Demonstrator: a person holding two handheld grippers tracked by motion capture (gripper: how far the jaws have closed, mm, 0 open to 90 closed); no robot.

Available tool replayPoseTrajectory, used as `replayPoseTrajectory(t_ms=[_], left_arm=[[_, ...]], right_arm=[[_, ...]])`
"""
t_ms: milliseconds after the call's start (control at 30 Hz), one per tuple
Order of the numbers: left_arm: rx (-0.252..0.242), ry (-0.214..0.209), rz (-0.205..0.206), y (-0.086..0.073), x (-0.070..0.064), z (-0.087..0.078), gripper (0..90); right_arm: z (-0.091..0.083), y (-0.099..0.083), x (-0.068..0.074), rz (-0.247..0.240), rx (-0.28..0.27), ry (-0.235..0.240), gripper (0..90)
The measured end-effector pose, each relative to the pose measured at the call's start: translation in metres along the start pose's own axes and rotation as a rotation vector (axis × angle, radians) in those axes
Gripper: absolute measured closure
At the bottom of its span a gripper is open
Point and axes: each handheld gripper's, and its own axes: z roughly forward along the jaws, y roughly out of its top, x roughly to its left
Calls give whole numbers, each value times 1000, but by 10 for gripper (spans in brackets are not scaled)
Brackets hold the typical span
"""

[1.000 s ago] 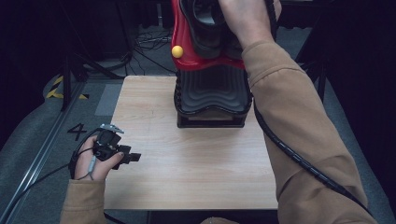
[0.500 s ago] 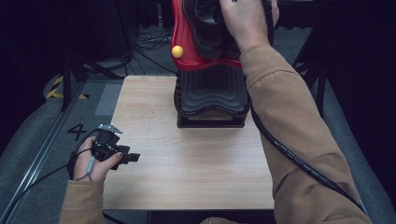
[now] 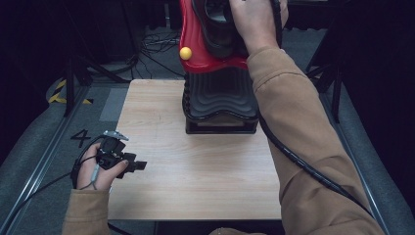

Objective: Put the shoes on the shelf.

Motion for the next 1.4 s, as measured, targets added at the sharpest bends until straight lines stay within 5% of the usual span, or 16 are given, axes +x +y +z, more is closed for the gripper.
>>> replayPoseTrajectory(t_ms=[233,333,467,600,733,1067,1300,1400], left_arm=[[-12,2,-7,-2,0,-4,422],[-10,1,-2,-2,-1,-4,421],[-6,2,-1,-1,-2,-3,421],[-2,8,5,1,-4,-2,421],[-4,5,11,4,-8,-2,420],[6,6,27,9,-10,3,420],[11,9,28,9,-12,4,420],[15,15,31,10,-16,4,420]], right_arm=[[10,-4,7,-17,-26,-23,813],[13,-5,13,-51,2,-68,738],[11,-8,9,-8,-3,-53,737],[6,-10,3,36,44,-1,674],[1,-11,0,66,23,74,561],[-29,-15,-13,32,-16,140,508],[-53,-31,-25,-13,-45,215,499],[-70,-52,-36,-54,-55,270,493]])
